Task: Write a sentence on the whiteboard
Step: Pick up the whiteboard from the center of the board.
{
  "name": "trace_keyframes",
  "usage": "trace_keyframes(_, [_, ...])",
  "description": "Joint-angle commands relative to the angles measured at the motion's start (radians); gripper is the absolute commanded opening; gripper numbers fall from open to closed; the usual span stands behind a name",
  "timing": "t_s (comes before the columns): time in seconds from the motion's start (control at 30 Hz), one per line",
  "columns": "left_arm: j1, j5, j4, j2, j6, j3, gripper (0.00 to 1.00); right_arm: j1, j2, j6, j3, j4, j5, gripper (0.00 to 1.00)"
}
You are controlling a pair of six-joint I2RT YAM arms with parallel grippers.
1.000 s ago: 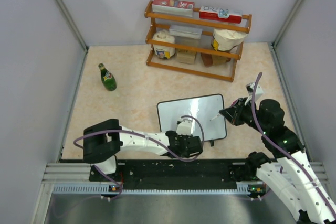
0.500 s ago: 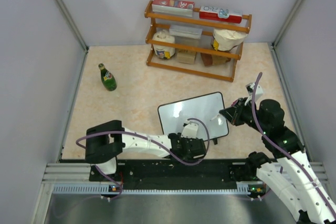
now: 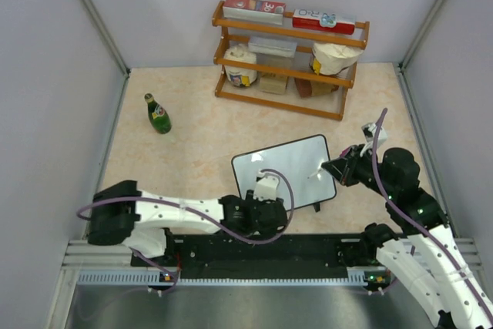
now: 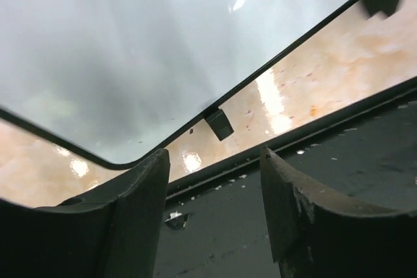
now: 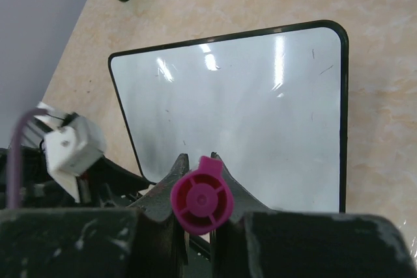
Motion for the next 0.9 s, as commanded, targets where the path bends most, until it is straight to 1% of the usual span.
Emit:
trace_keyframes(0.0, [-0.003,-0.132,-0.068,-0.214,0.032,-0.01,0.66,-0.007,-0.037,0.007,-0.008,0.019,-0.042,0.0])
trace_keyframes(0.07, [-0.002,-0.194,-0.117,-0.303,0.052,-0.004,0.74,-0.009,-0.06,0.014,-0.018,0.02,-0.048,0.0])
trace_keyframes(0.13, [0.004,-0.221,-0.125,-0.374,0.109,-0.005,0.76,-0.009,-0.089,0.028,-0.038,0.019,-0.056,0.0])
trace_keyframes(0.23, [0.044,-0.218,-0.137,-0.478,0.158,-0.004,0.8,-0.009,-0.1,0.041,-0.055,0.016,-0.085,0.0])
trace_keyframes(0.33, [0.093,-0.193,-0.033,-0.602,0.259,-0.053,0.81,-0.009,-0.12,0.048,-0.078,0.01,-0.101,0.0])
trace_keyframes(0.37, [0.121,-0.175,0.002,-0.651,0.287,-0.073,0.85,-0.009,-0.128,0.054,-0.087,0.01,-0.102,0.0])
trace_keyframes(0.4, [0.154,-0.149,0.021,-0.691,0.299,-0.088,0.91,-0.009,-0.133,0.06,-0.098,0.008,-0.102,0.0])
trace_keyframes(0.43, [0.208,-0.106,0.053,-0.74,0.313,-0.108,0.93,-0.007,-0.136,0.065,-0.107,0.01,-0.105,0.0])
trace_keyframes(0.47, [0.301,-0.025,0.097,-0.78,0.353,-0.128,0.94,-0.009,-0.139,0.071,-0.115,0.01,-0.108,0.0])
trace_keyframes(0.53, [0.442,0.152,0.147,-0.842,0.394,-0.154,0.94,-0.007,-0.136,0.074,-0.126,0.01,-0.114,0.0])
trace_keyframes(0.57, [0.501,0.246,0.148,-0.847,0.408,-0.156,0.94,-0.009,-0.136,0.074,-0.13,0.01,-0.114,0.0])
trace_keyframes(0.63, [0.561,0.329,0.141,-0.812,0.437,-0.144,0.94,-0.007,-0.133,0.071,-0.132,0.005,-0.116,0.0])
trace_keyframes(0.8, [0.589,0.461,0.131,-0.628,0.45,-0.09,0.93,-0.007,-0.128,0.076,-0.109,-0.021,-0.124,0.0])
trace_keyframes(0.87, [0.597,0.466,0.141,-0.591,0.447,-0.079,0.92,-0.009,-0.123,0.077,-0.104,-0.026,-0.125,0.0])
